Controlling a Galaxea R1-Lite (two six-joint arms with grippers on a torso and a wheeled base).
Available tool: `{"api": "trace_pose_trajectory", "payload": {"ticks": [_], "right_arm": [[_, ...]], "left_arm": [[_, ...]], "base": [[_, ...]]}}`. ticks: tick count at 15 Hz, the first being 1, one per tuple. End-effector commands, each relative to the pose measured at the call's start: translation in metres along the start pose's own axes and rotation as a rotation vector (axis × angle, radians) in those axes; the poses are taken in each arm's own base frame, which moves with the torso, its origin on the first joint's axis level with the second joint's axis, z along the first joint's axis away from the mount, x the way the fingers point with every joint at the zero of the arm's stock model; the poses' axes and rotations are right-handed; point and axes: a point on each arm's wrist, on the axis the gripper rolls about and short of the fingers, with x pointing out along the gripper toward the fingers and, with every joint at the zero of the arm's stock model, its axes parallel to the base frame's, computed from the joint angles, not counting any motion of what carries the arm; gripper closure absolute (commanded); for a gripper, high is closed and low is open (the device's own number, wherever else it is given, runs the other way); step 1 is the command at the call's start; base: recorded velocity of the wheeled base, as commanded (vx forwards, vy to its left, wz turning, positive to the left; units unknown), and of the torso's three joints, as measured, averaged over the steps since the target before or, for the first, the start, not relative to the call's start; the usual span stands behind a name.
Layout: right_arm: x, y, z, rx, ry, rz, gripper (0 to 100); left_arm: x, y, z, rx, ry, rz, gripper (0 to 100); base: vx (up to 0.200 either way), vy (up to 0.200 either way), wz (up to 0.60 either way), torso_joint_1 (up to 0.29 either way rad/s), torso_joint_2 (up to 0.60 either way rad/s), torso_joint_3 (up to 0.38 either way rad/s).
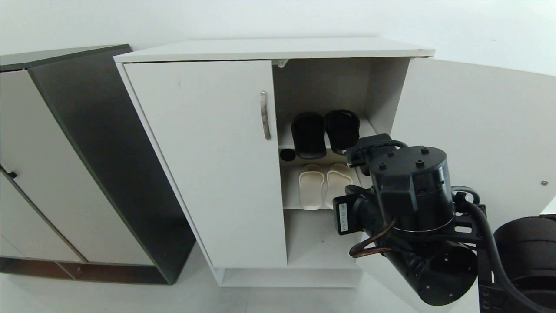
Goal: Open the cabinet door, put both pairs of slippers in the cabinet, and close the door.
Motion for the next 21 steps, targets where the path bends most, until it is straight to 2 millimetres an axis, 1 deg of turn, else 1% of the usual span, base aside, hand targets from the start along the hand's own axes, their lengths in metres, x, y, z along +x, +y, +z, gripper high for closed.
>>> {"api": "trace_pose_trajectory", "payload": {"ticks": [1, 5, 9, 14, 18, 21], "right_arm": [[0.001, 0.0, -0.001, -0.001, 0.002, 0.001, 100], [0.002, -0.004, -0.007, -0.004, 0.016, 0.016, 100], [0.012, -0.014, -0.009, 0.005, 0.012, -0.025, 100], [0.012, -0.015, -0.013, 0.0, 0.026, 0.001, 100], [0.012, -0.013, -0.015, 0.053, -0.04, 0.121, 100], [0.015, -0.015, -0.02, 0.03, -0.058, 0.12, 100]], "left_arm": [[0.0, 0.0, 0.0, -0.001, 0.0, 0.0, 100], [0.0, 0.0, 0.0, 0.0, 0.0, 0.0, 100], [0.0, 0.0, 0.0, -0.001, 0.0, 0.0, 100], [0.0, 0.0, 0.0, -0.001, 0.0, 0.002, 100], [0.0, 0.0, 0.0, -0.001, 0.0, 0.002, 100], [0.0, 0.0, 0.0, -0.001, 0.0, 0.002, 100]], "base": [[-0.2, 0.0, 0.0, -0.002, 0.0, 0.002], [-0.2, 0.0, 0.0, 0.0, 0.0, 0.005], [0.0, 0.0, 0.0, 0.0, 0.0, 0.0], [0.0, 0.0, 0.0, 0.0, 0.0, 0.0], [0.0, 0.0, 0.0, 0.0, 0.0, 0.0], [0.0, 0.0, 0.0, 0.0, 0.0, 0.0]]}}
